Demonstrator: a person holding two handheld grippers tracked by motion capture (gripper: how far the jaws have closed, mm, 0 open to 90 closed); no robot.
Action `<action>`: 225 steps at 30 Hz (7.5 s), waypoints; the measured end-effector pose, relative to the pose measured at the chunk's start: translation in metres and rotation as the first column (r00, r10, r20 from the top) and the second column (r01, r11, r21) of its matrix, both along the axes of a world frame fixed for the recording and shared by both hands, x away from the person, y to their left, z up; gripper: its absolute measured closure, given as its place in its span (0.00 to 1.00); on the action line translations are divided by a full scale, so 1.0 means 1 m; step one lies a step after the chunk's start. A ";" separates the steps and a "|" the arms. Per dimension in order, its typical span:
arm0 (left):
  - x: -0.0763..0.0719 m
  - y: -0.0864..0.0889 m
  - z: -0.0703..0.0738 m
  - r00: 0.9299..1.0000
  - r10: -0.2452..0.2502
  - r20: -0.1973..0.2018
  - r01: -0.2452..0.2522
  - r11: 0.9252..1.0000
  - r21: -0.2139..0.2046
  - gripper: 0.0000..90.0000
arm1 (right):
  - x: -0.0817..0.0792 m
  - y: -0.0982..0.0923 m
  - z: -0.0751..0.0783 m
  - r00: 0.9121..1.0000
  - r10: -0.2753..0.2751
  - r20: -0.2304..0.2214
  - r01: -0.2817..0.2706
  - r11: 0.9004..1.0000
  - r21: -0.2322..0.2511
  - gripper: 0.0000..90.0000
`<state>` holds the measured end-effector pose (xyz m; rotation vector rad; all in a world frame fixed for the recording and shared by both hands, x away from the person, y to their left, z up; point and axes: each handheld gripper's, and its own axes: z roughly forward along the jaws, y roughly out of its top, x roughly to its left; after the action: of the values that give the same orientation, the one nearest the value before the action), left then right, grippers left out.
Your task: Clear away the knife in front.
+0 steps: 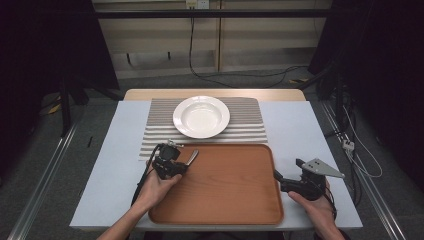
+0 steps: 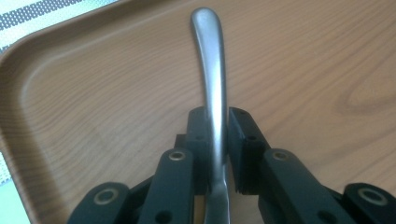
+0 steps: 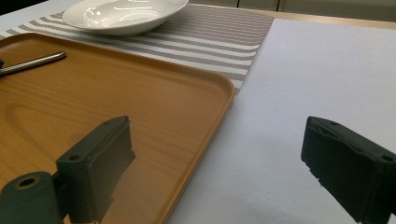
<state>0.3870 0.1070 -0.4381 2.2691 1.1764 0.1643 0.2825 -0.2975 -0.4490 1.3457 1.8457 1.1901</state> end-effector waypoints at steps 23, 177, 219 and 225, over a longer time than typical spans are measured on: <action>0.003 0.009 0.004 0.992 -0.084 0.092 0.089 0.995 -0.048 0.23 | 0.002 -0.001 -0.001 1.000 0.009 -0.004 -0.009 1.000 0.015 0.09; 0.006 0.050 -0.004 0.991 -0.090 0.095 0.087 0.996 0.028 1.00 | 0.001 0.003 0.002 1.000 0.009 0.003 -0.009 1.000 0.002 0.10; -0.048 0.104 0.026 0.928 0.093 0.360 -0.050 0.990 -0.129 0.07 | 0.001 0.000 0.000 1.000 -0.016 -0.006 0.016 1.000 0.005 0.10; -0.058 0.113 0.012 0.928 0.121 0.352 -0.073 0.986 -0.148 0.07 | -0.001 -0.001 0.000 1.000 -0.017 -0.005 0.017 1.000 0.000 0.10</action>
<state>0.3291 0.2199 -0.4264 1.9594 1.0679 0.5042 0.2817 -0.2987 -0.4490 1.3632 1.8341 1.1787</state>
